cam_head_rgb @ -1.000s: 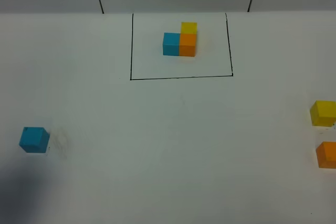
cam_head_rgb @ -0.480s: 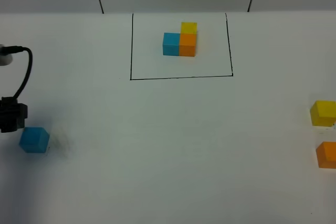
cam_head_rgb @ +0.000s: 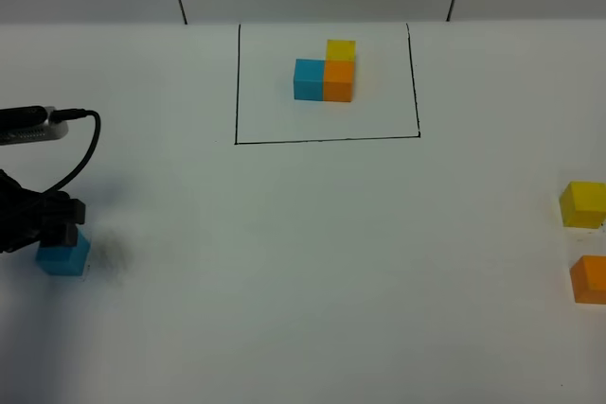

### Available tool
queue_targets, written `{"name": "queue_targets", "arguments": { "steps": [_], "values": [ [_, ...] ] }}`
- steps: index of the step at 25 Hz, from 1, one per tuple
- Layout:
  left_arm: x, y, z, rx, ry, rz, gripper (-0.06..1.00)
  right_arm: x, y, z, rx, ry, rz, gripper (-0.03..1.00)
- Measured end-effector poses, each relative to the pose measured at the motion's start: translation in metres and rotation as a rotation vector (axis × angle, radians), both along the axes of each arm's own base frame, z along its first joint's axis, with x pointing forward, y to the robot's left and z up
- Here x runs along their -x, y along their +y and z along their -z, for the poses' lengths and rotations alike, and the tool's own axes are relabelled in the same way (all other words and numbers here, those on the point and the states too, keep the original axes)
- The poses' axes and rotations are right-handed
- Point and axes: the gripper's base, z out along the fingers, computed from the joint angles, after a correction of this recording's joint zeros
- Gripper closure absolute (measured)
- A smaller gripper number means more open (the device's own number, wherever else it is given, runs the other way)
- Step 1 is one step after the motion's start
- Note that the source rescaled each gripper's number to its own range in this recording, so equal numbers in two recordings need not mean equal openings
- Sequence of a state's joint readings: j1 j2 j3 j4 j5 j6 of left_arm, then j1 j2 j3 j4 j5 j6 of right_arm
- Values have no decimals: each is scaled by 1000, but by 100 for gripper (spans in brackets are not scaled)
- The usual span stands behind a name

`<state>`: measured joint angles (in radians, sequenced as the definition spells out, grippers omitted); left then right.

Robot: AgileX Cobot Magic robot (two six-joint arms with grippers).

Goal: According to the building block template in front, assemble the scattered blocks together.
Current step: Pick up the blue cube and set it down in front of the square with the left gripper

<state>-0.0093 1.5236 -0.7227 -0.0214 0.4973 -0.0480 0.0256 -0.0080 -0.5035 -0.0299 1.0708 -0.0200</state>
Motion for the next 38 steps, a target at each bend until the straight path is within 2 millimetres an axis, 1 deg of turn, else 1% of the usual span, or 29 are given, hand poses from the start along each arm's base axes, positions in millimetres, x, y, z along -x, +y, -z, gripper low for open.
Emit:
{"name": "queue_targets", "arguments": {
  "steps": [6,18,19,20,21,22,23,24,28,30,32,35,38],
  "values": [
    [-7,0,14,-1,2,0,28,0,0,0,0,0,0,97],
    [-14,0,49,-2,90,-1,29,0,0,0,0,0,0,97],
    [-15,0,51,-3,93,-1,32,0,0,0,0,0,0,97],
    [-15,0,52,-3,93,-1,39,0,0,0,0,0,0,97],
    [-16,0,52,-3,89,-1,50,0,0,0,0,0,0,97],
    [-16,0,52,-3,83,-1,64,0,0,0,0,0,0,97],
    [-17,0,52,-2,78,-2,86,0,0,0,0,0,0,97],
    [-17,0,52,-3,68,0,94,0,0,0,0,0,0,97],
    [-25,-2,47,-7,22,23,94,0,0,0,0,0,0,97],
    [-37,-12,36,-14,-32,84,94,0,0,0,0,0,0,97],
    [-50,-30,22,-27,-87,196,94,0,0,0,0,0,0,97],
    [-63,-70,0,-62,-148,449,94,0,0,0,0,0,0,97],
    [-64,-118,-19,-109,-152,774,94,0,0,0,0,0,0,97]
  ]
}}
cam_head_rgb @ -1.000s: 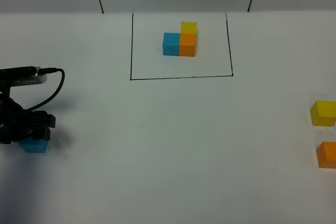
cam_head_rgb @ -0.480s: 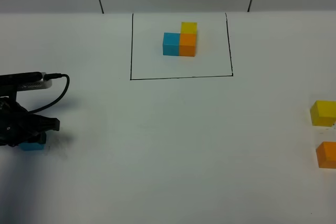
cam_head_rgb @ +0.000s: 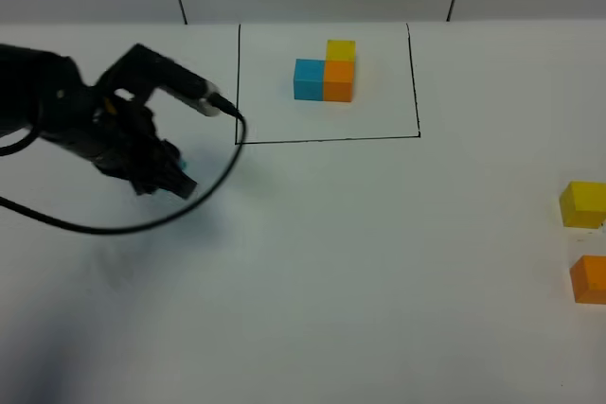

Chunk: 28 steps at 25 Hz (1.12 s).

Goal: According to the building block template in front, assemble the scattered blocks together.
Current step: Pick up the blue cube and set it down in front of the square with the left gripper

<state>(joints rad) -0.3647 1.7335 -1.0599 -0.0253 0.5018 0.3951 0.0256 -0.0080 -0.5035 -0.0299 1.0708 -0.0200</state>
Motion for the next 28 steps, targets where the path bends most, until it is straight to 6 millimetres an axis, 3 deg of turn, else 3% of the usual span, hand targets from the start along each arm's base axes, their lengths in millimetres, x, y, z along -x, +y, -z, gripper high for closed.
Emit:
{"name": "queue_targets", "arguments": {
  "steps": [3,7,15,19,28],
  "values": [
    [6,-48,-11,-43,31,249,94,0,0,0,0,0,0,97],
    [9,-97,-10,-95,83,469,94,0,0,0,0,0,0,97],
    [11,-173,13,-142,123,678,94,0,0,0,0,0,0,97],
    [17,-191,36,-171,151,756,94,0,0,0,0,0,0,97],
    [20,-193,75,-221,249,777,94,0,0,0,0,0,0,97]
  ]
}}
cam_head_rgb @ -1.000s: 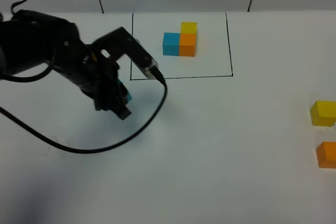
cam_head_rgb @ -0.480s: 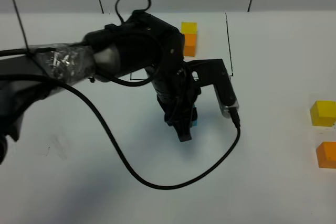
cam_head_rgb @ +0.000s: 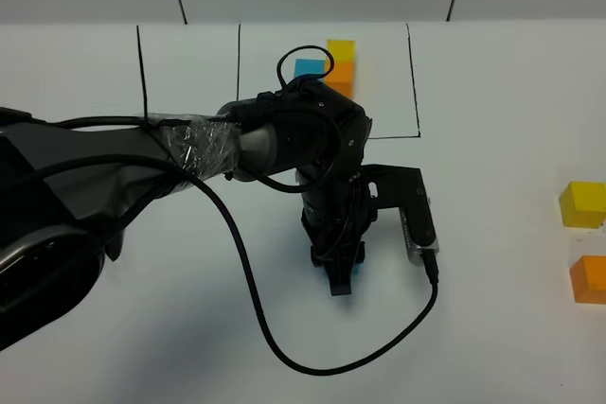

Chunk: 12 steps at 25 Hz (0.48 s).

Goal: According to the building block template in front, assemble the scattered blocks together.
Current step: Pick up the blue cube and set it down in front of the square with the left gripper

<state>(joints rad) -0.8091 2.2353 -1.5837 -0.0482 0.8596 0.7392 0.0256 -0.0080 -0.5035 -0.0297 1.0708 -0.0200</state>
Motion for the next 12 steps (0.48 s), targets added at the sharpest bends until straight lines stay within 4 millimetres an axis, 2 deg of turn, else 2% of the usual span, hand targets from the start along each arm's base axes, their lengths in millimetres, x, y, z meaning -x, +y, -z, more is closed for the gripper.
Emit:
{"name": "queue_targets", "arguments": {
  "steps": [9,10,11,12],
  "values": [
    [0,0,1,-9,9,1,94,0,0,0,0,0,0,97],
    [0,0,1,-15,15,1,91,0,0,0,0,0,0,97],
    [1,1,2,-25,25,2,82,0,0,0,0,0,0,97],
    [2,3,3,-41,39,6,66,0,0,0,0,0,0,97]
  ]
}}
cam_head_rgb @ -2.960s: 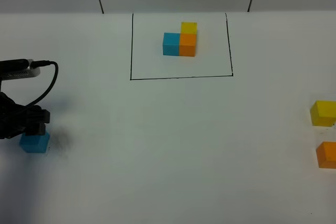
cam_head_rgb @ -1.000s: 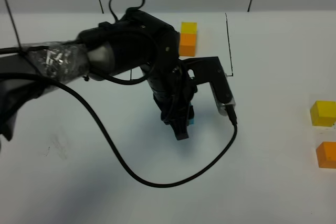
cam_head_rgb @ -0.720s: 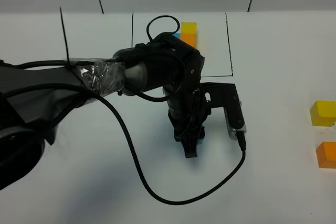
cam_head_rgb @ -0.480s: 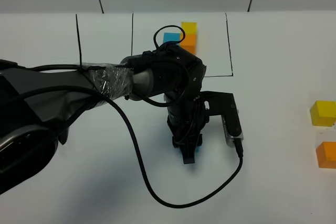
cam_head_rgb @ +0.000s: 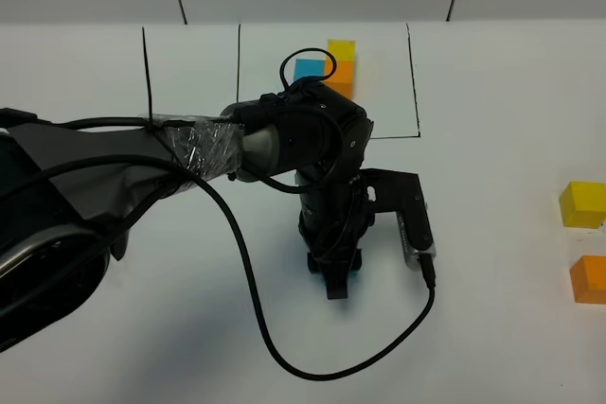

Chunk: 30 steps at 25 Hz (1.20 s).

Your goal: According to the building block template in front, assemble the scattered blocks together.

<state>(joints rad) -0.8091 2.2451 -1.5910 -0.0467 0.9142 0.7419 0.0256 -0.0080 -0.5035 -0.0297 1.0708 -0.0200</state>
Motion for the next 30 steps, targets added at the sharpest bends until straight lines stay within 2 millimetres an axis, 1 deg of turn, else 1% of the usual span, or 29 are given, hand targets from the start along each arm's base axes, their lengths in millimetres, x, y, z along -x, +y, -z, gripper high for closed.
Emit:
{"name": "queue_targets", "arguments": {
  "steps": [1,2,3,4,5,6,7,10,13,15,17,18,20,21,23,24,25,27,29,30],
  "values": [
    [1,1,0,-9,8,1,49,0,0,0,0,0,0,97],
    [1,2,-1,-15,11,3,29,0,0,0,0,0,0,97],
    [2,2,-5,-16,11,3,12,0,0,0,0,0,0,97],
    [2,2,-13,-8,1,3,4,0,0,0,0,0,0,97],
    [2,3,-22,3,-12,3,-2,0,0,0,0,0,0,97],
    [3,4,-36,21,-38,6,-5,0,0,0,0,0,0,97],
    [3,5,-49,39,-63,9,-6,0,0,0,0,0,0,97],
    [8,15,-105,96,-170,8,-4,0,0,0,0,0,0,97],
    [18,35,-158,101,-278,-10,-1,0,0,0,0,0,0,97],
    [26,53,-189,68,-342,-19,3,0,0,0,0,0,0,97],
    [37,74,-219,29,-404,-33,11,0,0,0,0,0,0,97],
    [41,82,-230,23,-433,-54,14,0,0,0,0,0,0,97],
    [49,102,-258,66,-515,-139,23,0,0,0,0,0,0,97],
    [53,111,-270,92,-544,-195,27,0,0,0,0,0,0,97],
    [63,137,-296,155,-605,-307,31,0,0,0,0,0,0,97],
    [67,150,-307,180,-633,-350,32,0,0,0,0,0,0,97],
    [77,167,-320,212,-670,-393,33,0,0,0,0,0,0,97],
    [95,195,-337,255,-722,-456,34,0,0,0,0,0,0,97],
    [115,222,-345,280,-762,-508,34,0,0,0,0,0,0,97],
    [128,236,-348,295,-788,-535,34,0,0,0,0,0,0,97]
  ]
}}
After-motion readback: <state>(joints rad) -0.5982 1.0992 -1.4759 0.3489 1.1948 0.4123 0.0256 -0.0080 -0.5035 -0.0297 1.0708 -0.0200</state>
